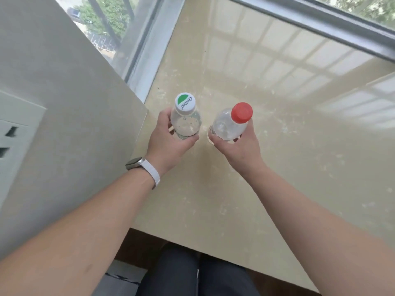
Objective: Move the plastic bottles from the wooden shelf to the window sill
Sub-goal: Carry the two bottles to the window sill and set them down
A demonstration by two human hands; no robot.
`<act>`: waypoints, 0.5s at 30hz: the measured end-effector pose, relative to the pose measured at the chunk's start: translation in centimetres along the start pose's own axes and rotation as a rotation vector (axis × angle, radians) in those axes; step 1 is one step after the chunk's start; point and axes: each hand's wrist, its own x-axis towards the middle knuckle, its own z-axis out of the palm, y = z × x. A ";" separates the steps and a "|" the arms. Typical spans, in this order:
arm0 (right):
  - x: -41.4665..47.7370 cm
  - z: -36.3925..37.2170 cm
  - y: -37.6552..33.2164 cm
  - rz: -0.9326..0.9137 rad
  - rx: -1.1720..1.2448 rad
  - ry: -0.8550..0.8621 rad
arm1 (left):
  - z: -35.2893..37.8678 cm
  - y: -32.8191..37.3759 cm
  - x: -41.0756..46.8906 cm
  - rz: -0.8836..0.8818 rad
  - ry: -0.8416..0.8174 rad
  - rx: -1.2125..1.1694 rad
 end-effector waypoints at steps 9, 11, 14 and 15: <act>-0.4 0.2 -0.3 0.032 -0.027 0.026 | -0.1 0.2 1.3 -0.002 -0.003 0.003; -0.4 0.4 -0.1 0.030 -0.033 0.043 | -0.1 0.1 1.6 0.005 -0.021 0.014; -0.5 0.5 0.0 0.046 -0.030 0.040 | -0.1 0.0 1.5 -0.021 -0.032 0.037; -0.6 0.4 -0.1 0.054 -0.033 0.037 | -0.1 0.1 1.4 -0.037 -0.033 0.046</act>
